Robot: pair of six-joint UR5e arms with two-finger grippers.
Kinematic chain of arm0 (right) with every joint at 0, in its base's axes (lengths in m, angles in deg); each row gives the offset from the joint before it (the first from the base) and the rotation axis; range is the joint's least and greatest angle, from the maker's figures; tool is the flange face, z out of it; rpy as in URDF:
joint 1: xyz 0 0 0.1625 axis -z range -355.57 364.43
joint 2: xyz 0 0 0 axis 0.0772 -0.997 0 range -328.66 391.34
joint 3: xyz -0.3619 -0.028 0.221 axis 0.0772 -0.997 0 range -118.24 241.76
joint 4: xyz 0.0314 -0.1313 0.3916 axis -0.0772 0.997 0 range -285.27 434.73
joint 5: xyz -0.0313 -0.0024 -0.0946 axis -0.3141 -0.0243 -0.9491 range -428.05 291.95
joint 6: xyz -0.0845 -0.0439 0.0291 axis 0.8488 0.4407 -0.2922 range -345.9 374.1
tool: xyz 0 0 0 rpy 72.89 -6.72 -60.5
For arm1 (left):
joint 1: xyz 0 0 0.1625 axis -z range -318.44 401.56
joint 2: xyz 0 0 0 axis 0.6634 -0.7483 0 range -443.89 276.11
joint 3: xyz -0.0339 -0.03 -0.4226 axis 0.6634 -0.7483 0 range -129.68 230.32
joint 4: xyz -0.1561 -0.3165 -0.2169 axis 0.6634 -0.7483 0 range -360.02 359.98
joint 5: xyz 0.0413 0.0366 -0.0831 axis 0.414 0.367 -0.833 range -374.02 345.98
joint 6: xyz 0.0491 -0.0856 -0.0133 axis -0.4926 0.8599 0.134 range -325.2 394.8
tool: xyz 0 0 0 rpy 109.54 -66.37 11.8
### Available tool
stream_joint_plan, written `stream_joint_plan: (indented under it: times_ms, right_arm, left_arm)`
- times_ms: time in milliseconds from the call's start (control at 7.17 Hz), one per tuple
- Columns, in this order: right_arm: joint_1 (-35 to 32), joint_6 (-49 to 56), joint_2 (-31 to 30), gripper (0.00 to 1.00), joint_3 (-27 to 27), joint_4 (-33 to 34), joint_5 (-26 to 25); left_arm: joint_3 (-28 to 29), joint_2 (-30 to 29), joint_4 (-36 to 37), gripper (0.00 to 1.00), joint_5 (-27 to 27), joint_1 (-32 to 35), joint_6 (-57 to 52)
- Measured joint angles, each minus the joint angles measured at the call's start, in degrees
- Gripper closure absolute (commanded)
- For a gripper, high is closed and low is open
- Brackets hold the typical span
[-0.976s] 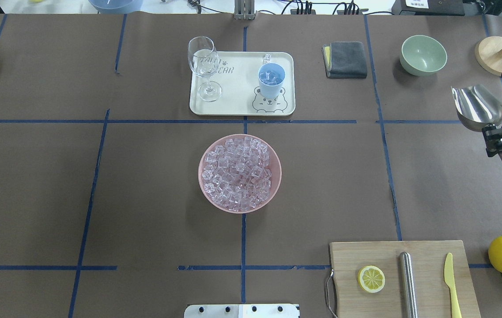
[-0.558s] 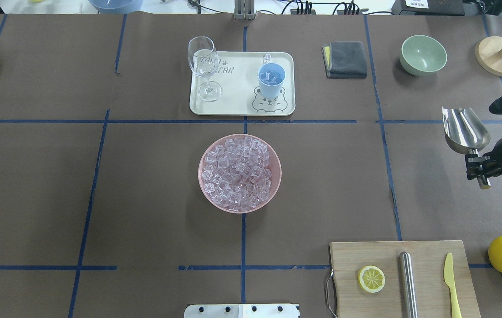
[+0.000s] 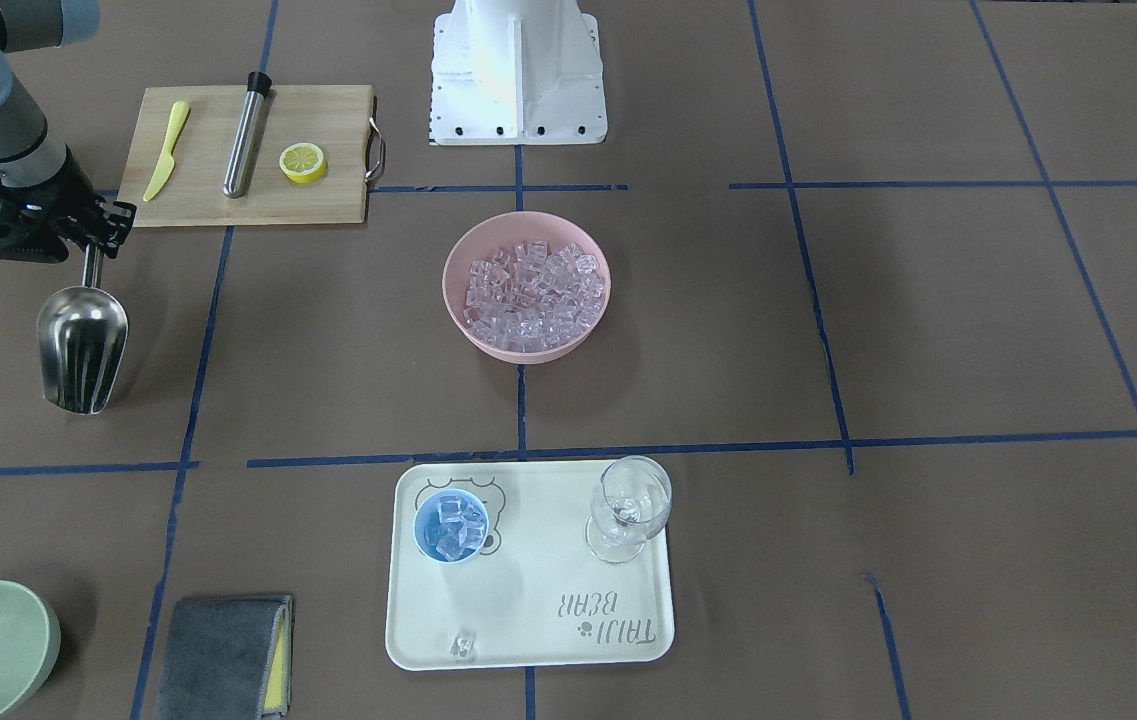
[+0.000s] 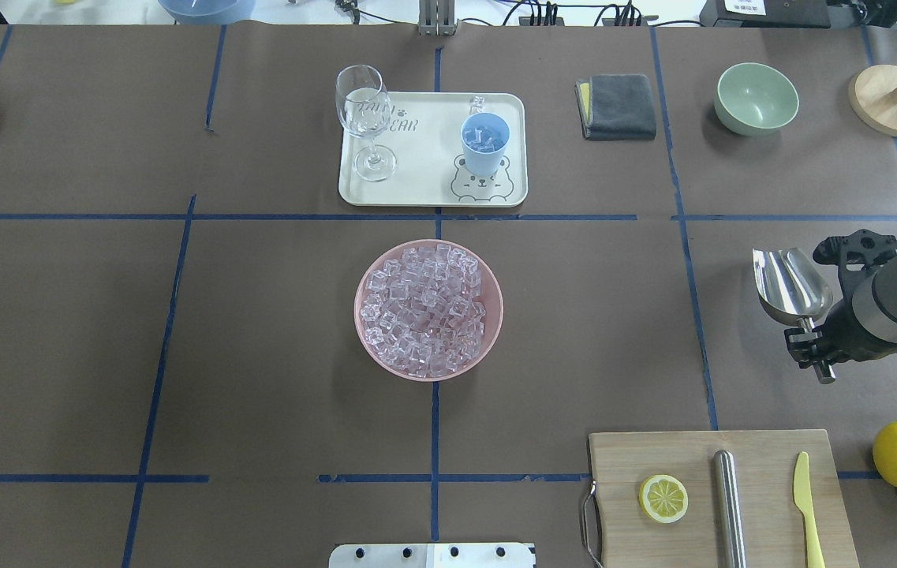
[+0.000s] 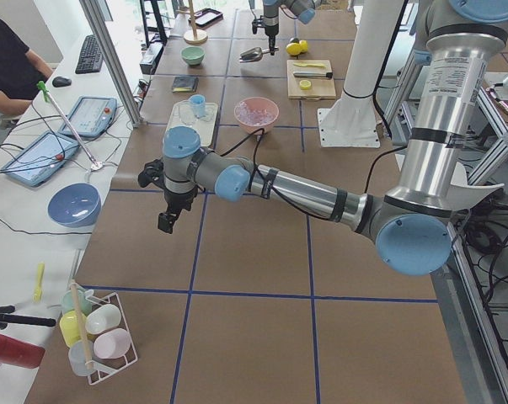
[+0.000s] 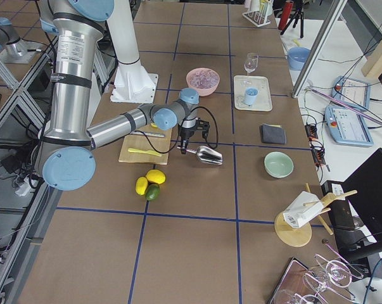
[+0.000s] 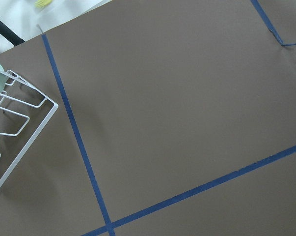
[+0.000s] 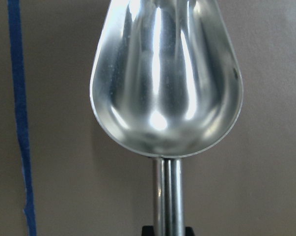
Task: Put ice in cup with scoop
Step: 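Carry the empty scoop back to its spot near the right arm, then set the scoop down, open the right gripper and lift away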
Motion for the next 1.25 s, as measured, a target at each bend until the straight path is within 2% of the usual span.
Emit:
stream_joint_plan:
  times_ms: [139,279,976,1255]
  right_arm:
    - [0.58,0.03,0.21,0.35,-0.49,-0.12,0.08]
    - [0.83,0.2,0.29,0.0,-0.78,-0.24,0.11]
    - [-0.23,0.03,-0.75,0.0,1.64,-0.39,-0.05]
    - [-7.19,6.49,-0.85,0.0,2.51,-0.2,2.38]
  left_arm:
    - [0.15,-0.11,-0.02,0.0,0.02,0.0,0.0]
    - [0.27,-0.14,-0.03,0.0,0.06,-0.02,0.0]
    - [0.45,-0.84,0.22,0.0,0.09,-0.05,0.0]
    - [0.17,-1.01,3.16,0.0,0.09,0.07,-0.16]
